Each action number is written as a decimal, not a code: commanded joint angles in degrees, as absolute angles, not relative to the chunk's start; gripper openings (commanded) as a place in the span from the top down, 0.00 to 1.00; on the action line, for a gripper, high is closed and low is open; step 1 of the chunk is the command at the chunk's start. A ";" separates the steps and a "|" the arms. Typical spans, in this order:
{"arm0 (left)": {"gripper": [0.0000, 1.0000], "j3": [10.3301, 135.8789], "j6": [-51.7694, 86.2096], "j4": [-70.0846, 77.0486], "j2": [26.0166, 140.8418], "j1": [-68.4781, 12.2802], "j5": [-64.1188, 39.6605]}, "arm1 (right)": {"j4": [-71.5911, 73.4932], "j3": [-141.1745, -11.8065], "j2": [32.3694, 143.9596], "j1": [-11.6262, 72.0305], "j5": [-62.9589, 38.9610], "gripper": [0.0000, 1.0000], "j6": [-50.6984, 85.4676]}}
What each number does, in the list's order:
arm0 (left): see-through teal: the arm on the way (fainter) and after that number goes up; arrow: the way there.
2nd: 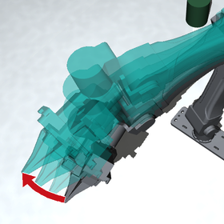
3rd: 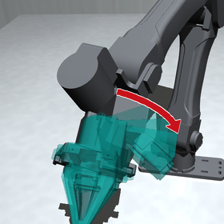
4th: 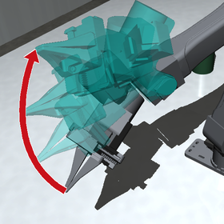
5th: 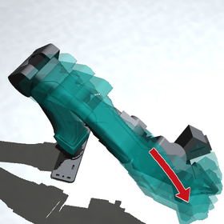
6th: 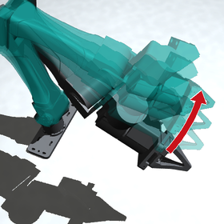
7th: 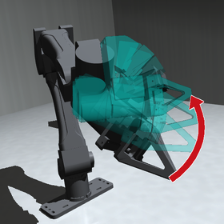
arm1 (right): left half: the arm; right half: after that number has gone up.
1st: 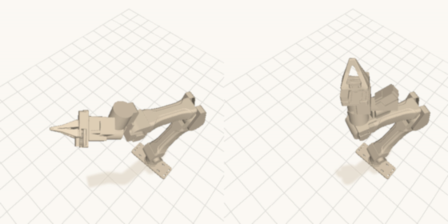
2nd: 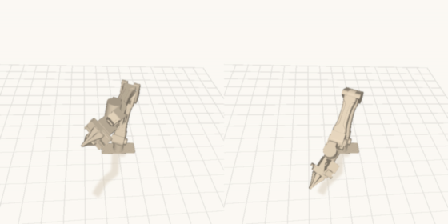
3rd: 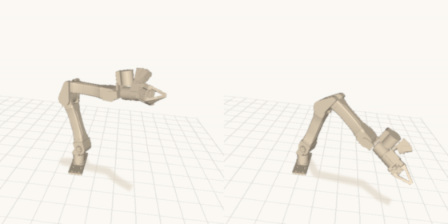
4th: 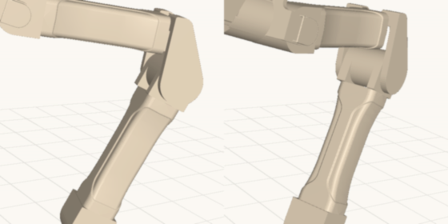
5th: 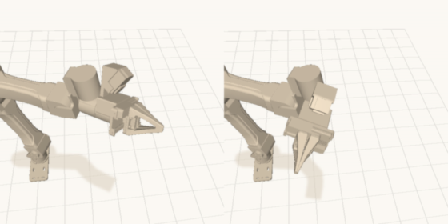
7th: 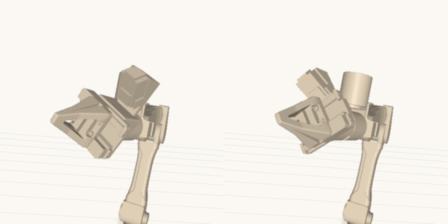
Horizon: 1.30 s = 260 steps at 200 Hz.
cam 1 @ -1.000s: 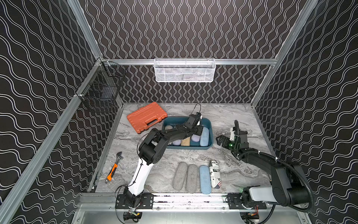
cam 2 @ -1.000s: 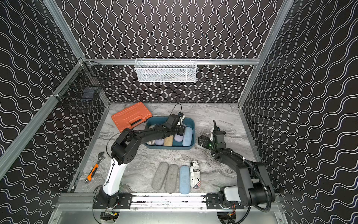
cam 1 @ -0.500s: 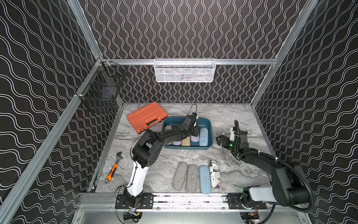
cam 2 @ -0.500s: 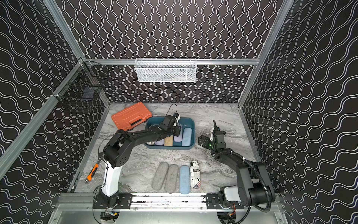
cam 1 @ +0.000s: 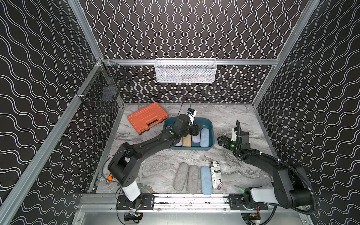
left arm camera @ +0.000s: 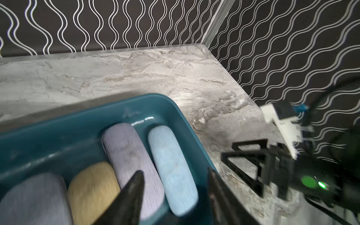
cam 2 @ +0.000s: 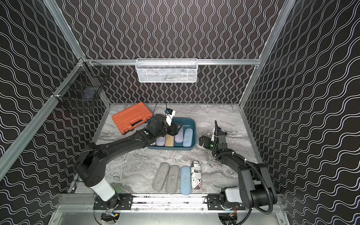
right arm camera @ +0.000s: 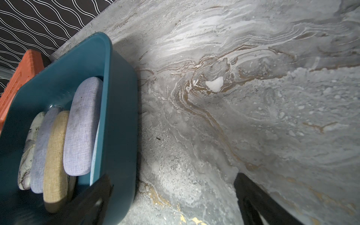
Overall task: Put the glasses cases into the storage boxes
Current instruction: Adjust the glasses case in the storage box, then pick up the glasses case at the center of the board.
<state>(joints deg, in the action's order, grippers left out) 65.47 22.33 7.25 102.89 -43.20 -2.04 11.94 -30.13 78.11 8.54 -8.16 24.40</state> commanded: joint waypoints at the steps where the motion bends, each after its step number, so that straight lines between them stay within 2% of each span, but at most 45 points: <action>1: 0.32 61.15 22.23 0.16 98.12 -46.06 4.98 | 13.09 -30.24 77.79 8.52 -9.02 0.00 24.78; 33: 0.26 51.40 24.54 -5.33 88.12 -51.46 9.99 | 13.35 -30.06 77.43 8.53 -9.66 0.00 24.99; 80: 0.24 41.59 28.88 -12.69 77.94 -58.94 13.62 | 13.52 -30.04 77.52 8.53 -10.45 0.00 25.08; 211: 0.18 35.79 38.72 -16.03 81.39 -67.70 15.67 | 13.34 -29.35 75.94 8.53 -10.99 0.00 25.35; 260: 0.17 35.18 39.92 -16.45 81.82 -68.38 16.40 | 13.80 -29.15 75.98 8.53 -11.51 0.00 25.56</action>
